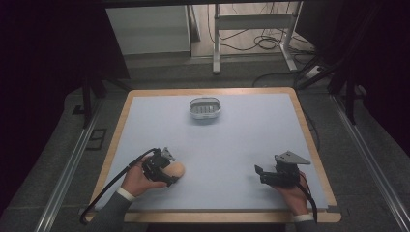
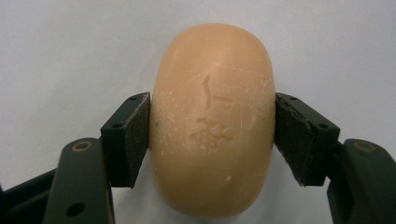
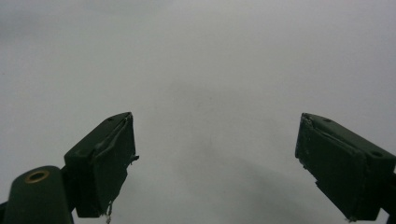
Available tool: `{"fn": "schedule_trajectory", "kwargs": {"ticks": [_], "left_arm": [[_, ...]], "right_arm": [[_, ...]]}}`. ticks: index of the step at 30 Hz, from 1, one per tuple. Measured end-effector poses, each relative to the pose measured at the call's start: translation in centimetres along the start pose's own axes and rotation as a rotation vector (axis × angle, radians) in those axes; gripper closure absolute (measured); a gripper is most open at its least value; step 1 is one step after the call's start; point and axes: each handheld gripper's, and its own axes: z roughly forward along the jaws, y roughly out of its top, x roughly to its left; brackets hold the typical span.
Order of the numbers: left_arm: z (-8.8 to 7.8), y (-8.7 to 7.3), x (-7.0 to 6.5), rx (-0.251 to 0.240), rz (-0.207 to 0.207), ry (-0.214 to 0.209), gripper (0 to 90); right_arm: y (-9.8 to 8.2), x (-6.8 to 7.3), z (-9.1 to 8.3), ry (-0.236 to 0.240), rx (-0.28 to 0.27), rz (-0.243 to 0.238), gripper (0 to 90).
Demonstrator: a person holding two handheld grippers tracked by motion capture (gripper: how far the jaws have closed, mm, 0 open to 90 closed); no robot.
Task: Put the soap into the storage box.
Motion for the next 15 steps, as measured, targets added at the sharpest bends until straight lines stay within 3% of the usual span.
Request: {"fn": "schedule_trajectory", "kwargs": {"ticks": [15], "left_arm": [[-1.2,0.6,1.0,-0.038,-0.014,0.008,32.4]], "right_arm": [[0.0,-0.1,0.0,-0.006,0.001,0.004,12.1]]}}
